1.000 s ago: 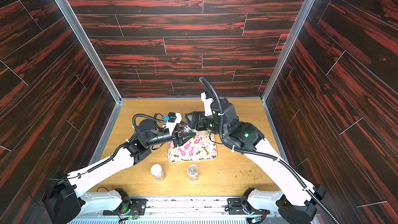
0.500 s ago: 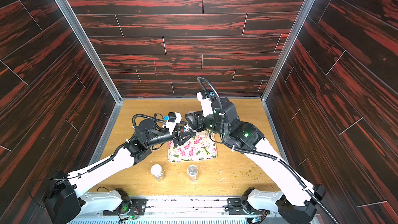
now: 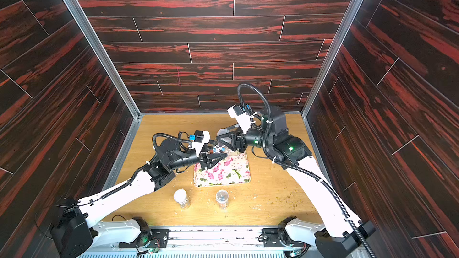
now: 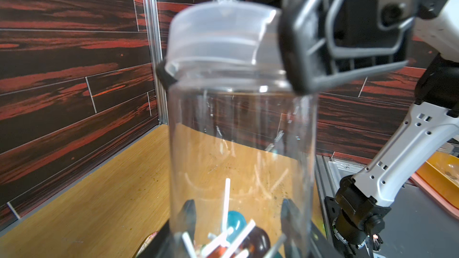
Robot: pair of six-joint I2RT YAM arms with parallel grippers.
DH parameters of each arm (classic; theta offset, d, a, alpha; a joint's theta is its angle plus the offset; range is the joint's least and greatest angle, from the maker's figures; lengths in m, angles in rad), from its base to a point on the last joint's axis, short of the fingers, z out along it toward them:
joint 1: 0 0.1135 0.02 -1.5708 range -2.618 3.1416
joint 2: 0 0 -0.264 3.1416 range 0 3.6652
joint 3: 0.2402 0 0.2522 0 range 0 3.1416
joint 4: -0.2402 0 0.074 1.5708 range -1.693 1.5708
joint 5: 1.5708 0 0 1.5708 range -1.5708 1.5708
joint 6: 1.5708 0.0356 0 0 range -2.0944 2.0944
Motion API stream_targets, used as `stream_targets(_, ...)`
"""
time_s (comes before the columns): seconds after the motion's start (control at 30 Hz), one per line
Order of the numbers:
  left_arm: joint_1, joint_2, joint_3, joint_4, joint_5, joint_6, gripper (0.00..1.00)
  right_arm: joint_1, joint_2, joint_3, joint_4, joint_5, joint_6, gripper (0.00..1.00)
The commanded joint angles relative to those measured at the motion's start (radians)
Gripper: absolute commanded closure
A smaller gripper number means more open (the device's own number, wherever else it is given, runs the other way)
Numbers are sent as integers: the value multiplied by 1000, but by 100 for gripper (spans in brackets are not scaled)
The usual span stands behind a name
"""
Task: Pour the candies out of the jar
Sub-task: Unscrew the lid from the jar.
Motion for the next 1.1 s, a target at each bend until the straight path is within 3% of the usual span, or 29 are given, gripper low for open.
stream_targets(0.0, 20, -37, 4, -9, 5, -43, 57, -59, -15, 5, 82, -204, -146, 52)
stream_targets(0.2, 20, -38, 3, -11, 7, -45, 57, -74, -3, 10, 87, -230, -178, 43)
stream_targets(0.37, 20, -37, 2, -11, 5, -45, 57, -74, -5, 6, 75, -217, -160, 25)
stream_targets(0.53, 20, -35, -1, -6, 3, -47, 57, -73, -23, -11, 78, -189, -100, 13)
stream_targets(0.63, 20, -37, -2, -8, -1, -46, 57, -73, -36, -10, 67, -82, 5, 2)
stream_targets(0.73, 20, -36, -1, -8, -4, -43, 57, -69, -49, -1, 47, 35, 157, 1)
stream_targets(0.87, 20, -34, 0, -10, -6, -43, 57, -29, -49, 65, -64, 294, 338, 1)
stream_targets(1.07, 20, -34, -1, -21, -6, -36, 57, 105, -21, 148, -176, 532, 473, 7)
